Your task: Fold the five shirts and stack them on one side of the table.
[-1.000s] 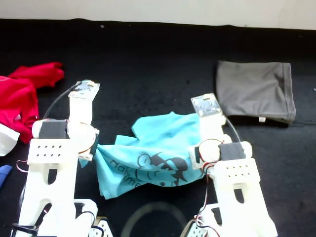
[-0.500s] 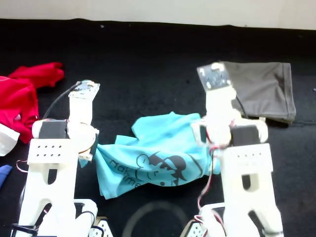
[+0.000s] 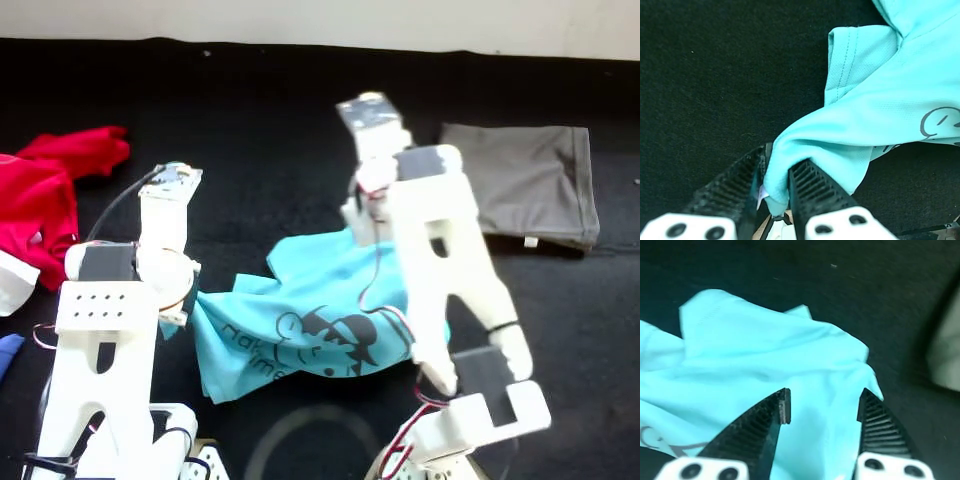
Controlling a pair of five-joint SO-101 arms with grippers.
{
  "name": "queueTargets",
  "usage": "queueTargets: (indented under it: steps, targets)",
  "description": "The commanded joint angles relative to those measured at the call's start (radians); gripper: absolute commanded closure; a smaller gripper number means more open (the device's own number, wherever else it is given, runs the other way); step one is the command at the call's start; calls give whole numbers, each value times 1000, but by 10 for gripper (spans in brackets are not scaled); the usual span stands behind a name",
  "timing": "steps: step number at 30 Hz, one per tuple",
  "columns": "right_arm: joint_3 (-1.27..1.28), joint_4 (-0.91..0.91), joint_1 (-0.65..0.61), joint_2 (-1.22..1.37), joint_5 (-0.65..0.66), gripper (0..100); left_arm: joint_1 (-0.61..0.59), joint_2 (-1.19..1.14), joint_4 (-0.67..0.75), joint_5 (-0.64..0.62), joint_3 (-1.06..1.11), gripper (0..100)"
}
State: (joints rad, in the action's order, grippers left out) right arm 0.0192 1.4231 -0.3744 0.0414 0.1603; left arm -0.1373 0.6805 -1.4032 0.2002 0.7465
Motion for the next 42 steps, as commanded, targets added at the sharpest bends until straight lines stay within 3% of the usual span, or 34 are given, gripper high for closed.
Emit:
queueTargets:
  steps: [1,20,25,28,34,42]
  targets:
    - [-48,-5,-71,35,-61,779,7,18,6,-3,-2,991]
    - [-50,-88,-84,286,-69,779,7,18,6,-2,-2,991]
    - [-64,-147,-82,328,-61,829,7,18,6,-2,-2,991]
    - [-125,-133,-84,321,-66,828,7,18,5,-2,-2,991]
    - [-380,122,-82,325,-68,828,7,18,5,-2,-2,990]
    - [-509,8,-99,489,-64,739,7,18,5,-2,-2,990]
